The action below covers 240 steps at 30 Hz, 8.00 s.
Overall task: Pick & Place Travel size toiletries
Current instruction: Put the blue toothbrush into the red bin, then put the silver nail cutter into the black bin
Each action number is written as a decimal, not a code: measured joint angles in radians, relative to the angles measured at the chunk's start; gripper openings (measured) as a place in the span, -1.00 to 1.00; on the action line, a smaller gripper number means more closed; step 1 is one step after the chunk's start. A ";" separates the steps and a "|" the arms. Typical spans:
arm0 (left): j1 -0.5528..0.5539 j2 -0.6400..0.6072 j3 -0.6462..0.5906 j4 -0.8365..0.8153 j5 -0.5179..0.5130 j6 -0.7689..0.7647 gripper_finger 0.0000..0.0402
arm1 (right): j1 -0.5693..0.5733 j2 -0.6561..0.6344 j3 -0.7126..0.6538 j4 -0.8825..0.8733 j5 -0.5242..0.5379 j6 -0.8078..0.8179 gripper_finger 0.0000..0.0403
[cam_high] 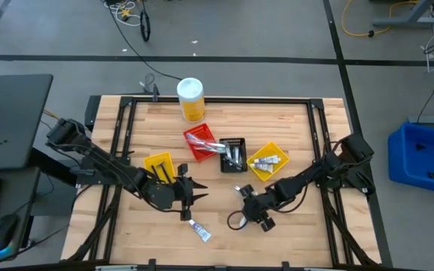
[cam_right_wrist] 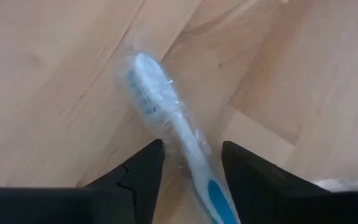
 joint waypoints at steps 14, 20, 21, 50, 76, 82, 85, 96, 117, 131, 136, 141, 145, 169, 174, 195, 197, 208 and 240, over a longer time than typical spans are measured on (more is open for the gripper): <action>0.002 0.000 0.000 0.007 -0.008 -0.007 -0.45 | 0.002 -0.061 -0.005 0.149 -0.068 0.130 -0.90; 0.002 0.000 0.000 0.006 0.032 -0.007 -0.45 | -0.001 -0.204 -0.006 0.254 -0.058 0.163 -0.90; 0.002 0.000 0.000 0.006 0.042 -0.004 -0.45 | -0.001 -0.225 -0.006 0.282 -0.041 0.163 -0.90; 0.130 0.000 0.000 0.315 0.255 0.279 0.08 | -0.101 -0.303 -0.005 0.763 0.152 0.208 -0.88; 0.183 0.148 0.000 0.572 0.254 0.325 -0.51 | -0.128 -0.303 -0.005 0.722 0.220 0.191 -0.88; 0.188 0.148 0.000 0.561 0.251 0.300 -0.82 | -0.130 -0.303 -0.005 0.721 0.223 0.161 -0.77; 0.188 0.147 0.000 0.556 0.252 0.298 -0.86 | -0.130 -0.303 -0.005 0.710 0.223 0.159 -0.65; 0.188 0.119 0.000 0.328 0.151 0.287 -0.84 | -0.128 -0.389 -0.005 0.501 0.336 0.188 -0.26; 0.610 -0.013 0.001 -0.174 0.101 0.492 -0.82 | -0.119 -0.486 -0.004 0.079 0.456 0.369 -0.09; 0.763 0.182 0.000 -0.105 0.331 0.653 -0.78 | -0.118 -0.486 -0.004 0.053 0.454 0.369 -0.09; 0.762 0.196 0.000 -0.118 0.357 0.662 -0.77 | -0.118 -0.486 -0.004 0.045 0.447 0.369 -0.12; 0.763 0.197 0.001 -0.125 0.355 0.712 -0.68 | -0.118 -0.486 -0.004 0.038 0.447 0.369 -0.12; 0.763 0.197 0.000 -0.123 0.343 0.771 -0.53 | -0.118 -0.486 -0.004 0.037 0.446 0.369 -0.11; 0.589 0.098 0.048 -0.247 0.203 0.765 0.02 | -0.118 -0.486 -0.004 0.023 0.396 0.371 -0.13; 0.504 -0.015 0.050 -0.273 0.250 0.528 -0.04 | -0.118 -0.486 -0.004 0.011 0.394 0.372 -0.08; 0.121 0.065 -0.015 -0.038 0.243 0.021 -0.23 | -0.024 -0.243 -0.021 0.094 0.313 0.475 0.05; 0.108 0.071 -0.017 -0.050 0.225 0.004 -0.23 | -0.018 -0.206 -0.021 0.102 0.319 0.512 0.03; 0.107 0.152 -0.013 0.027 0.172 -0.001 -0.23 | -0.012 -0.033 -0.021 0.008 0.436 0.657 0.07; 0.106 0.150 -0.016 0.005 0.172 -0.010 -0.23 | -0.048 -0.055 -0.019 0.015 0.365 0.605 -0.76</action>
